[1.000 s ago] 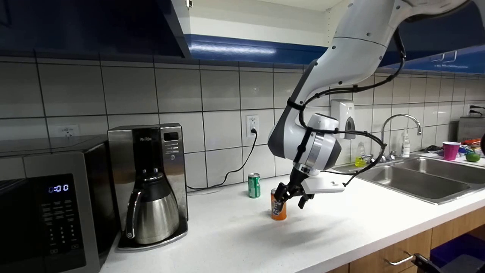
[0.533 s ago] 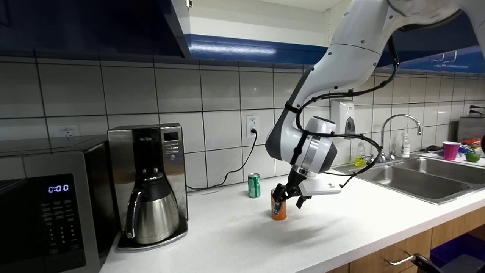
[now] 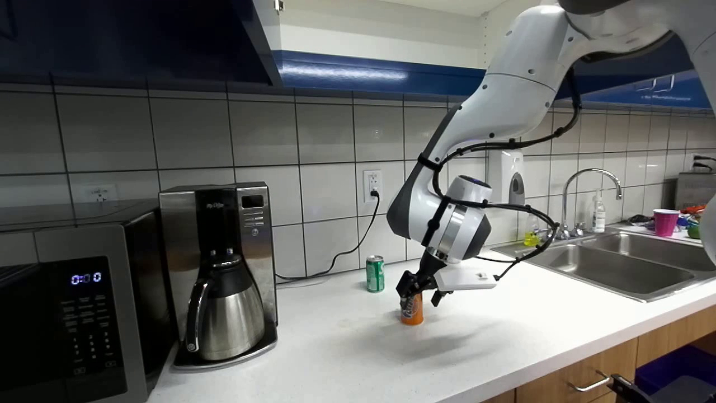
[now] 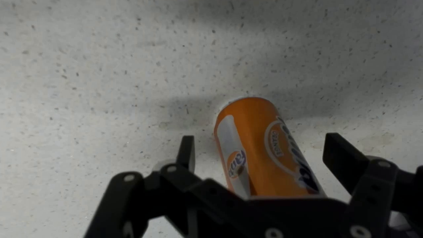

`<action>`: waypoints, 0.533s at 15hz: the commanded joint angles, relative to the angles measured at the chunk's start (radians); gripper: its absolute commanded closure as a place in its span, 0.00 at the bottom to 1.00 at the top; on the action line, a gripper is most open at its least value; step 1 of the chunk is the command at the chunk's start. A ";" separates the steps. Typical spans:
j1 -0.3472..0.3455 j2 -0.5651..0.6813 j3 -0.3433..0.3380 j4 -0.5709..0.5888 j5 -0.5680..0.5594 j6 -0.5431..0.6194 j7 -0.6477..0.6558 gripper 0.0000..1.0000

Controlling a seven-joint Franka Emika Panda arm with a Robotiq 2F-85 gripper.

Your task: Put the orange can in the open upper cabinet.

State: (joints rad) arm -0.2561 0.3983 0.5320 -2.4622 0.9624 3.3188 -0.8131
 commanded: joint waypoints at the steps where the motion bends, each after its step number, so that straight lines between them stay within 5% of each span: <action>1: -0.100 0.060 0.095 0.020 -0.045 0.072 -0.026 0.00; 8: -0.219 0.157 0.191 0.008 -0.189 0.181 0.005 0.00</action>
State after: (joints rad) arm -0.4063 0.5021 0.6652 -2.4565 0.8296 3.4389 -0.8113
